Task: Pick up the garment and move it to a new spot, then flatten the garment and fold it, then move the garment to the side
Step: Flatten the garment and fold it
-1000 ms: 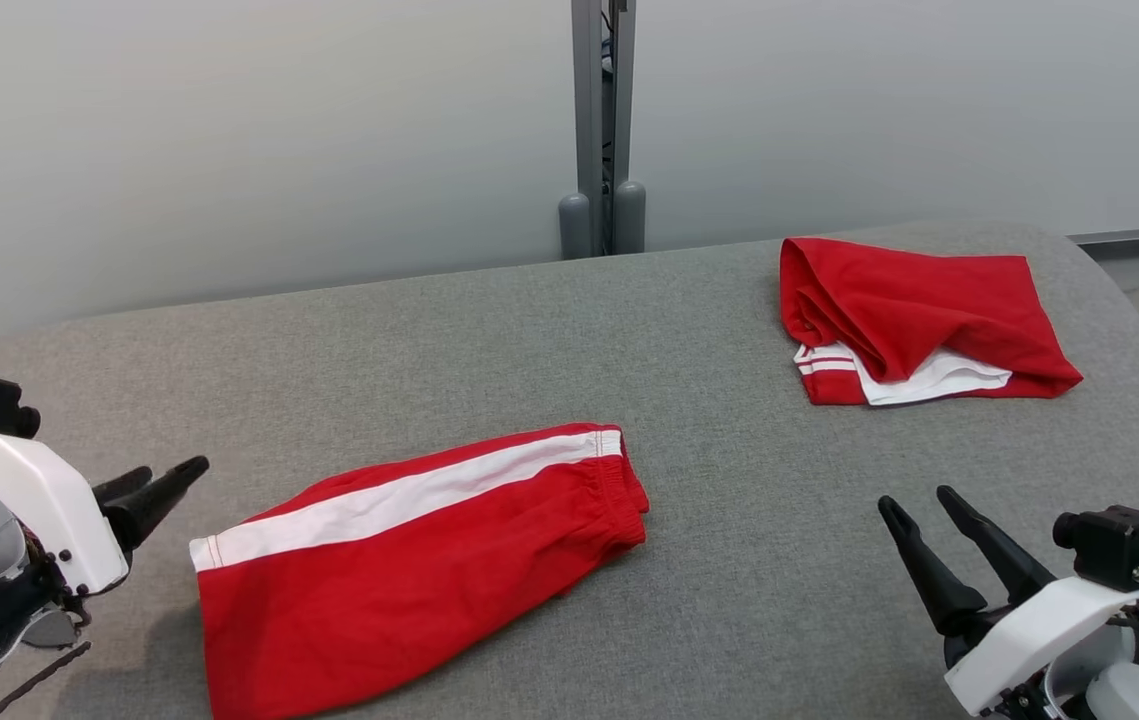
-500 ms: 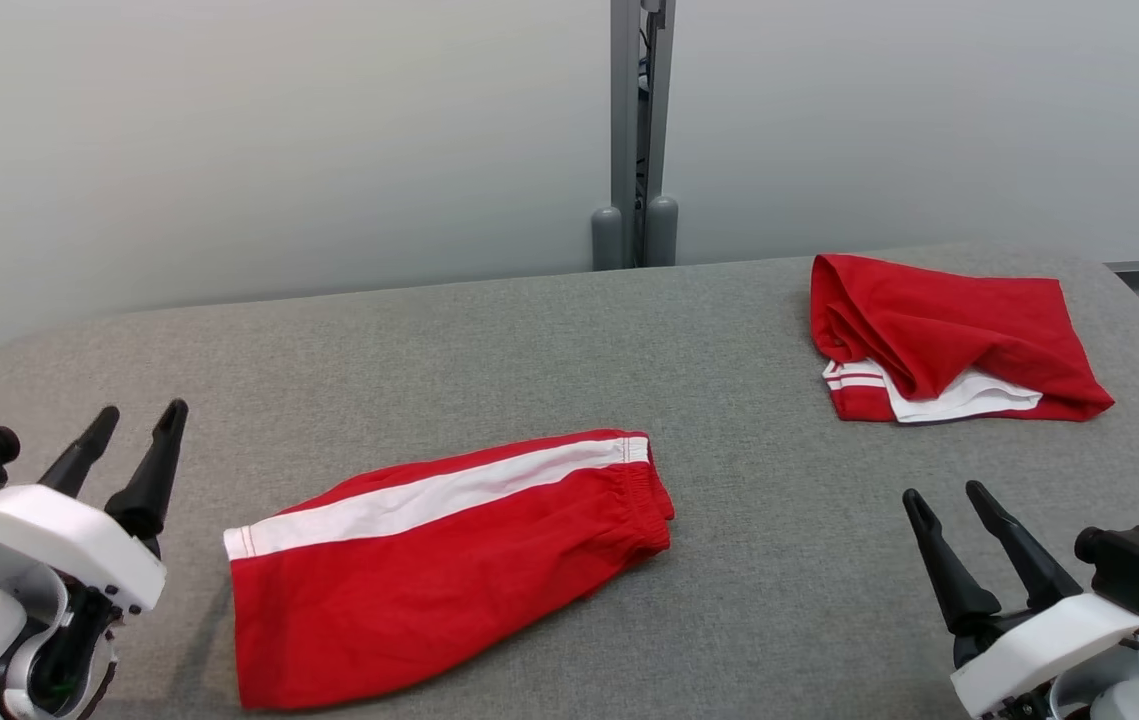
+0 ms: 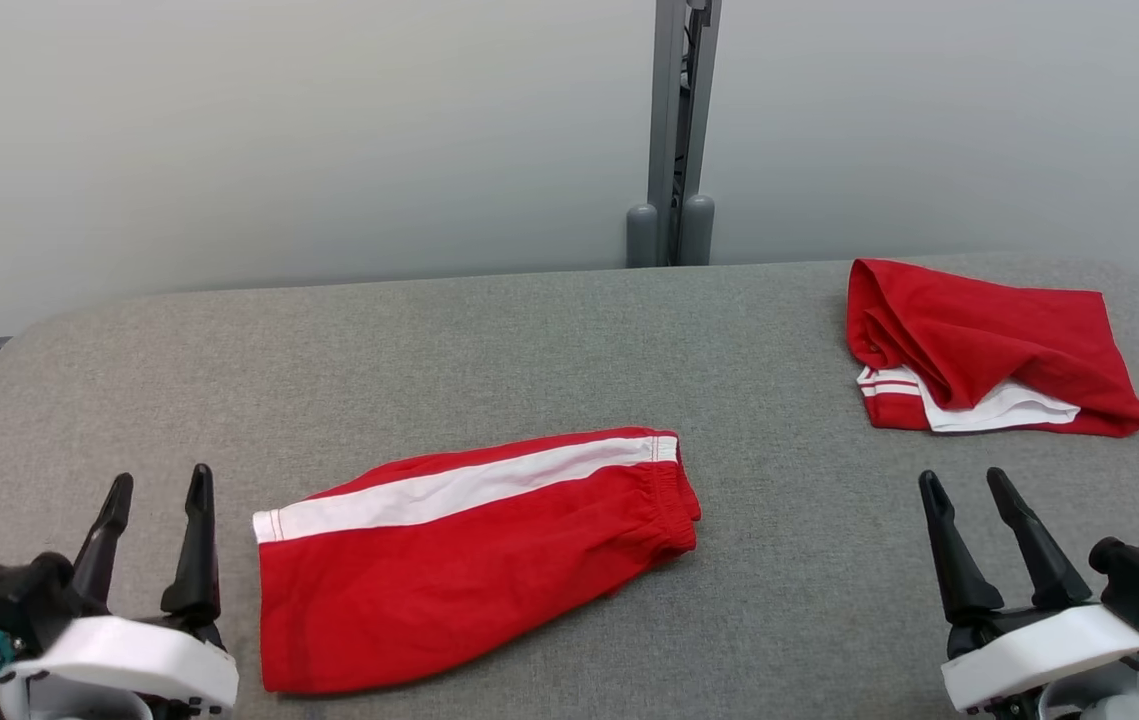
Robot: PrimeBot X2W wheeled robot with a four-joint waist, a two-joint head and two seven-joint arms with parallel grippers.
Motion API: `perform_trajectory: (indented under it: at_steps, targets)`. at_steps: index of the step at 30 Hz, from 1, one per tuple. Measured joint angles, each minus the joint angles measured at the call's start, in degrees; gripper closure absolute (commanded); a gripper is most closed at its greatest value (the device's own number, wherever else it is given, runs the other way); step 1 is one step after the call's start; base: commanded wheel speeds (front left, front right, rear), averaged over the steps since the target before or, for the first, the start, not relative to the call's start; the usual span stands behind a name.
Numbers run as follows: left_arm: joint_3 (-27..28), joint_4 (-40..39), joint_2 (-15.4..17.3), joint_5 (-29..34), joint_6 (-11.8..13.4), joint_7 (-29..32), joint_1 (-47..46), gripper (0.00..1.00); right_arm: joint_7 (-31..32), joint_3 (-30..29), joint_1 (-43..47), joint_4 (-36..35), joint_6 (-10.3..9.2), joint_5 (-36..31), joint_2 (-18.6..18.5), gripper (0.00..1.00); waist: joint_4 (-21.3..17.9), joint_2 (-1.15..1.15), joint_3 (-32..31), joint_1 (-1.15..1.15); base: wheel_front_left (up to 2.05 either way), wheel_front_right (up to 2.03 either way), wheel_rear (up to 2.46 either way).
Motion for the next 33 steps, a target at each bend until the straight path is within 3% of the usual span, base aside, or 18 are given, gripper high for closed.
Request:
perform_trajectory:
  at_steps: [6, 17, 27, 33]
  targets:
    - [7.9, -0.6, -8.1, 6.7, -3.6, 0.0, 5.2, 0.0, 0.0, -1.8, 1.4, -1.5, 0.01, -3.2, 2.2, 0.0, 0.1, 0.0, -0.3, 0.0, 0.0, 0.0, 0.0]
    - [14.2, 3.0, -16.2, 14.8, -10.5, 0.0, 7.3, 0.0, 0.0, -0.5, 2.3, 0.6, 0.01, -4.3, 3.2, 0.0, 1.5, 0.0, -0.2, 0.0, 0.0, 0.0, 0.0]
    - [16.9, 6.1, -19.6, 18.7, -14.7, 0.0, 6.6, 0.0, 2.2, 4.7, -3.7, 7.6, 0.01, -0.1, 1.6, 0.0, 4.6, 0.0, -0.2, 0.0, 0.0, 0.0, 0.0]
    - [17.5, 7.6, -20.8, 20.2, -16.2, 0.0, 5.7, 0.0, 7.8, 9.4, -10.9, 14.7, 0.0, 7.7, 1.0, 0.0, 7.8, 0.0, 0.0, 0.0, 0.0, 0.0, 0.0]
